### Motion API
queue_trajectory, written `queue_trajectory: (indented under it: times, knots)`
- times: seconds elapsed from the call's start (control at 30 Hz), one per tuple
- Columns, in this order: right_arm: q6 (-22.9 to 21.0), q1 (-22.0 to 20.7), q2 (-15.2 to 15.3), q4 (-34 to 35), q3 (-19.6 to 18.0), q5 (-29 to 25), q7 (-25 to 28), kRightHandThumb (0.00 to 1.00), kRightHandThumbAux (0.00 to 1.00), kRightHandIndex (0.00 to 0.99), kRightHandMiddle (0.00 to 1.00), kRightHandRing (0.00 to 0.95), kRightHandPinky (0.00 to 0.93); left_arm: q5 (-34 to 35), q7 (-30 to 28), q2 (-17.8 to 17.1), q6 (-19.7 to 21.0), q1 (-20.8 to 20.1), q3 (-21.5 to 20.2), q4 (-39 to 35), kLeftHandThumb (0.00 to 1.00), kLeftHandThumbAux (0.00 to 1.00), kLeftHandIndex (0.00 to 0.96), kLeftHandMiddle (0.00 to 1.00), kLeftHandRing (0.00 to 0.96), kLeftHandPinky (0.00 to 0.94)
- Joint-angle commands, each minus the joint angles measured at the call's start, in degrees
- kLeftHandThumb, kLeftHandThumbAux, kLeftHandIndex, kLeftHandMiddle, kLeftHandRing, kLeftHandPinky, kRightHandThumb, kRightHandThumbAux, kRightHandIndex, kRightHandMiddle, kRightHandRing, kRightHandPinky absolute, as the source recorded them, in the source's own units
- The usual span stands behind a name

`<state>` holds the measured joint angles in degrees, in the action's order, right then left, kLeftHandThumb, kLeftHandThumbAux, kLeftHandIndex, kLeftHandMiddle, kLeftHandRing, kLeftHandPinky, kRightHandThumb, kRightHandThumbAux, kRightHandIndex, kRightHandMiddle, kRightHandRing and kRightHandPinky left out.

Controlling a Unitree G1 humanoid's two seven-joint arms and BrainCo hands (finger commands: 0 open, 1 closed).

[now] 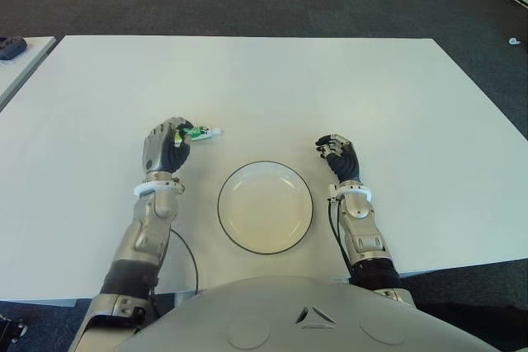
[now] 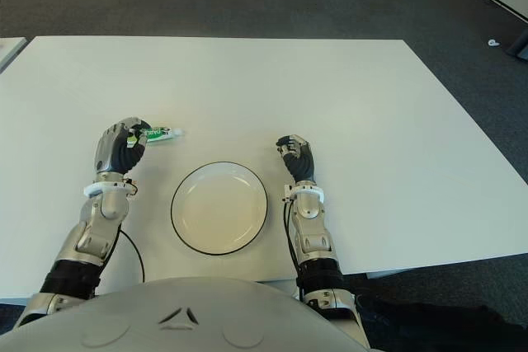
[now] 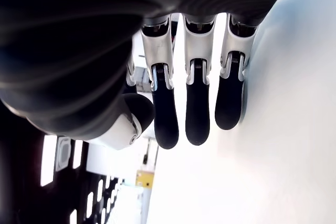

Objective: Put the toothpaste on the table into the plate.

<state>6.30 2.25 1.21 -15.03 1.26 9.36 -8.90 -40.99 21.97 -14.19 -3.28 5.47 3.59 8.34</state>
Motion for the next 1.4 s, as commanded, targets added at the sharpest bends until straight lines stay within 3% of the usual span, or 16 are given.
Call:
queue_trajectory:
  times: [0.03,0.1,0.27,0.43,0.73,1.07,1.27,1.4]
  knots:
    - [-0.34,-0.04,0.08,-1.32,0.19,0.32,-0.18,0.717,0.733,0.422,0.461,0.431,0.428,-5.37,0.66,-1.95,5.29,-3.44,2.15,1.22,0.725,0.383,0.273,0.265,0.242,0.292]
    - [-0.31,-0.09,0.10,-1.43,0.19,0.33,-0.22,0.717,0.733,0.422,0.462,0.430,0.428,-6.35,0.50,-2.54,6.68,-4.57,2.69,2.03,0.713,0.355,0.225,0.221,0.205,0.263]
    - [-0.03,-0.03,0.18,-1.53,0.18,0.36,-0.30,0.717,0.733,0.422,0.465,0.432,0.433,-8.46,-0.03,-5.31,8.53,-10.54,5.08,8.96,0.647,0.277,0.044,0.043,0.045,0.088]
    - [0.60,0.21,0.34,-1.48,-0.01,-0.06,-0.02,0.717,0.733,0.423,0.466,0.436,0.442,-10.05,1.49,-9.01,6.57,-17.01,8.70,19.47,0.596,0.216,0.007,0.007,0.007,0.015]
    - [0.61,0.50,0.34,-1.35,-0.32,-0.46,-0.01,0.715,0.733,0.422,0.455,0.431,0.439,-10.79,2.55,-12.27,5.27,-21.00,14.09,27.19,0.525,0.152,0.000,0.000,0.000,0.000]
    - [1.64,0.96,0.54,-1.18,-0.14,-0.30,0.07,0.717,0.733,0.423,0.458,0.434,0.442,-9.82,-4.09,-15.28,0.83,-26.42,20.15,36.71,0.485,0.118,0.000,0.000,0.000,0.000]
    - [1.65,1.27,0.63,-0.75,0.01,-0.25,0.17,0.716,0.733,0.423,0.464,0.438,0.446,-9.44,-7.18,-14.53,-2.75,-31.08,23.38,46.95,0.478,0.122,0.000,0.000,0.000,0.000]
    - [1.52,1.49,0.66,-0.51,0.00,-0.18,0.10,0.715,0.733,0.422,0.462,0.438,0.447,-9.55,-11.05,-15.36,-5.32,-32.74,25.68,48.85,0.474,0.136,0.000,0.000,0.000,0.000]
